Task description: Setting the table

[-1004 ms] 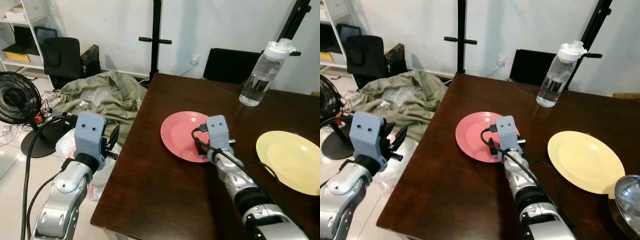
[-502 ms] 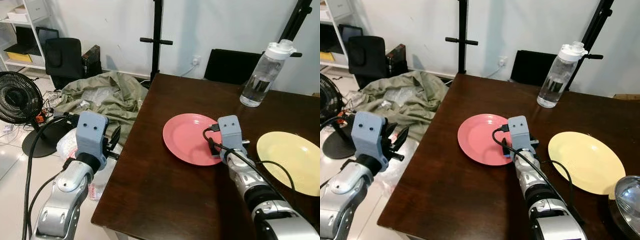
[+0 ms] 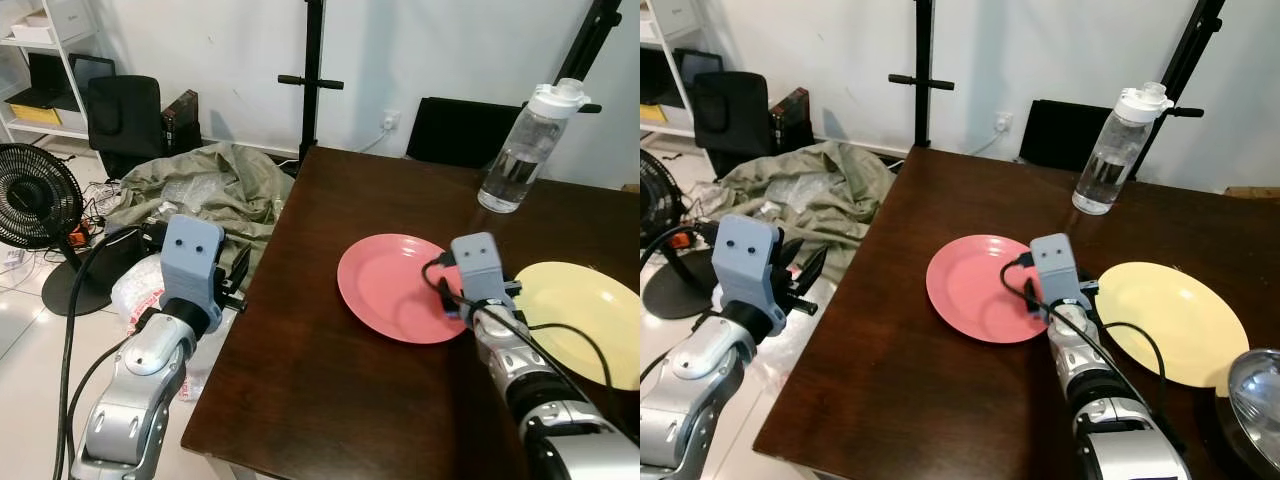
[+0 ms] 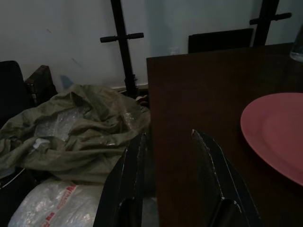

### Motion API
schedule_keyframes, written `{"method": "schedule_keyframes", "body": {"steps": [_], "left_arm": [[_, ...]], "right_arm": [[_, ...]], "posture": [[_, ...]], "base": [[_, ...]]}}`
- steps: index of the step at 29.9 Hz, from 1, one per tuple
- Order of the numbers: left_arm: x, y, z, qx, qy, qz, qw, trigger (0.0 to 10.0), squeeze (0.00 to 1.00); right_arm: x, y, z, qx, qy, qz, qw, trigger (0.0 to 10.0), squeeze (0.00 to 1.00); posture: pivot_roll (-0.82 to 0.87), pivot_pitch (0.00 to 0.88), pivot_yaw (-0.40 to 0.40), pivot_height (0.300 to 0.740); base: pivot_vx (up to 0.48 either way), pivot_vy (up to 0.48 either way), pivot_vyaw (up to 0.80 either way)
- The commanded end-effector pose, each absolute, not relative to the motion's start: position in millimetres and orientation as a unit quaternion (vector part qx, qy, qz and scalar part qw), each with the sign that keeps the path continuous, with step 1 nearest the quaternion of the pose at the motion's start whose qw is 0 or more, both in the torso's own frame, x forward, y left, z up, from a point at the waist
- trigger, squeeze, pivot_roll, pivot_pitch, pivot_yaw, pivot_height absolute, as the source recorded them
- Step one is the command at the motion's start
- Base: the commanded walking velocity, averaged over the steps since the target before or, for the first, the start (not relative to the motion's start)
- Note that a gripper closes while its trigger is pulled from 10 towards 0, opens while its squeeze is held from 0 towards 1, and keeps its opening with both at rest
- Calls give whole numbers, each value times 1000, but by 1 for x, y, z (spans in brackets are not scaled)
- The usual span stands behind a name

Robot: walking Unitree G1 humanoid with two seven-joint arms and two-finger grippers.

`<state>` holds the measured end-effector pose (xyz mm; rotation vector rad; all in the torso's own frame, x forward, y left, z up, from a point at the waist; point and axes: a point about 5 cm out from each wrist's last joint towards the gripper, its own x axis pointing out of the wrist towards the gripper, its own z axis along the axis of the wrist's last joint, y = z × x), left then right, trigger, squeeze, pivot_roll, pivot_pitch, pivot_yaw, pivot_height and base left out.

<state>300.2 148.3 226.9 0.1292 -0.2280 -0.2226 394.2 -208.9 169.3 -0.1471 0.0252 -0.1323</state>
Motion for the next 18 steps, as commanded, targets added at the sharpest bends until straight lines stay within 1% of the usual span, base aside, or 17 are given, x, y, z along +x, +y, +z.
{"method": "schedule_keyframes", "body": {"steps": [1, 2, 3, 4, 6, 7, 8, 10, 11, 15, 18], "left_arm": [[302, 147, 224, 60, -110, -113, 986, 10000, 0], [302, 147, 224, 60, -110, -113, 986, 10000, 0], [302, 143, 223, 56, -112, -115, 985, 10000, 0], [302, 143, 223, 56, -112, -115, 985, 10000, 0], [303, 139, 223, 53, -115, -118, 985, 10000, 0], [303, 136, 223, 54, -116, -123, 984, 10000, 0], [303, 136, 223, 54, -116, -123, 984, 10000, 0], [303, 132, 223, 54, -116, -130, 983, 10000, 0], [303, 132, 223, 54, -116, -130, 983, 10000, 0], [303, 132, 215, 79, -103, -135, 982, 10000, 0], [302, 135, 212, 86, -97, -134, 982, 10000, 0]], "right_arm": [[397, -201, 198, 5, -71, -30, 997, 10000, 0], [397, -201, 198, 5, -71, -30, 997, 10000, 0], [392, -192, 222, 103, -140, 19, 985, 10000, 0], [392, -192, 222, 103, -140, 19, 985, 10000, 0], [383, -189, 237, 162, -184, 49, 968, 10000, 0], [375, -188, 241, 176, -198, 59, 962, 10000, 0], [375, -188, 241, 176, -198, 59, 962, 10000, 0], [361, -187, 242, 202, -210, 71, 954, 10000, 0], [361, -187, 242, 202, -210, 71, 954, 10000, 0], [330, -185, 221, 189, -207, 60, 958, 10000, 0], [322, -186, 216, 185, -205, 52, 960, 10000, 0]], "posture": [[106, 114, 68, 740], [106, 114, 68, 740], [99, 105, 66, 740], [99, 105, 66, 740], [95, 103, 67, 740], [91, 104, 69, 740], [91, 104, 69, 740], [86, 105, 72, 740], [86, 105, 72, 740], [80, 115, 88, 740], [83, 117, 94, 740]], "base": [[0, 0, 0], [0, 0, 0], [0, 0, 0], [0, 0, 0], [0, 0, 0], [0, 0, 0], [0, 0, 0], [0, 0, 0], [0, 0, 0], [0, 0, 0], [0, 0, 0]]}}
